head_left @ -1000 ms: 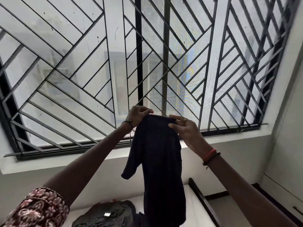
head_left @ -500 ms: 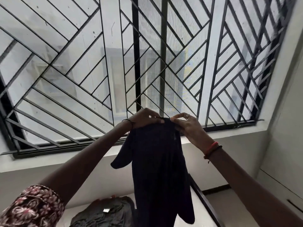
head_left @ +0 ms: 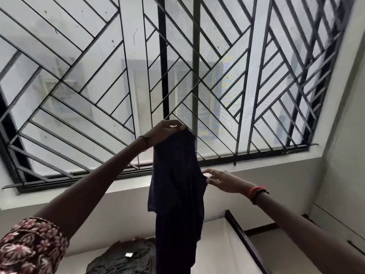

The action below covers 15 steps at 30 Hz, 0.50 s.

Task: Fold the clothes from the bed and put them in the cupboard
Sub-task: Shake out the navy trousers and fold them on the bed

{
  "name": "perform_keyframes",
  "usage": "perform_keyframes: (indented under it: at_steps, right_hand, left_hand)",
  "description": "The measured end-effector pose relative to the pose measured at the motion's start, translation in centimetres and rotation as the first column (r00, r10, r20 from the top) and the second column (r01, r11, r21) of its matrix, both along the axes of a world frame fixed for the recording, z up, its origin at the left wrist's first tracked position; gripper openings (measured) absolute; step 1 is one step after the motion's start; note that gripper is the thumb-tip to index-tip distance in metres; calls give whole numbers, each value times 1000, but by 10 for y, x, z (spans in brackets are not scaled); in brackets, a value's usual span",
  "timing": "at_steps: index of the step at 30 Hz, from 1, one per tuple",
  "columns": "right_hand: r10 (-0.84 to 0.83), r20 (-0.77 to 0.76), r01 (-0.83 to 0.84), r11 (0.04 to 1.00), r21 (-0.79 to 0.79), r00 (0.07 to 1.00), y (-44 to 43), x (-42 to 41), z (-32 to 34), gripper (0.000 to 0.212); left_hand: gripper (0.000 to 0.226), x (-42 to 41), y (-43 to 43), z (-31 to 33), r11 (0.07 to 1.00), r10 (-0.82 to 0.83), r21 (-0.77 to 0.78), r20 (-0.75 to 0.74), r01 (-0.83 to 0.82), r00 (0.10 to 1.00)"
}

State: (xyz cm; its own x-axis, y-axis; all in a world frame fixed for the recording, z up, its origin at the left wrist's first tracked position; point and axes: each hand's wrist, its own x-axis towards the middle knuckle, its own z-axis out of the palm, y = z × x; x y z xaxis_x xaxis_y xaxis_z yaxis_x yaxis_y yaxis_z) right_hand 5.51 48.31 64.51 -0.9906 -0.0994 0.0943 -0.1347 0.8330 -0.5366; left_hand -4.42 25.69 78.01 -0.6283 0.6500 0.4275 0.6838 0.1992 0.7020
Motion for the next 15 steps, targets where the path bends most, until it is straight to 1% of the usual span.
perform_keyframes:
  at_steps: [2, 4, 6, 8, 10, 12, 14, 15]
  right_hand:
    - [13, 9, -14, 991, 133, 1000, 9, 5, 4, 43]
    - [5, 14, -8, 979, 206, 1000, 14, 4, 11, 48]
    - [-18, 1, 16, 959, 284, 1000, 21, -3, 19, 44]
    - [-59, -40, 69, 941, 330, 997, 30, -11, 26, 29]
    - [-94, -103, 119, 954, 276, 990, 40, -17, 33, 17]
    - [-102, -200, 140, 971, 191, 974, 47, -19, 40, 17]
    - [-122, -259, 150, 984, 91, 958, 52, -15, 49, 18]
    - [-125, -243, 134, 991, 19, 962, 52, -11, 54, 17]
  left_hand:
    - [23, -5, -10, 6, 998, 17, -58, -34, -19, 999]
    - [25, -9, -18, 9, 993, 24, -111, -41, -29, 999]
    - [23, -10, -23, 10, 984, 0, -179, -69, -12, 998]
    - [18, -8, -26, 10, 965, -40, -260, -110, 10, 993]
    - [16, -7, -29, 10, 951, -61, -308, -139, 15, 988]
    - [17, -11, -32, 7, 949, -45, -316, -165, -10, 985]
    - [17, -19, -36, 3, 962, 27, -261, -221, -85, 975]
    - [16, -25, -38, 0, 971, 71, -202, -254, -125, 965]
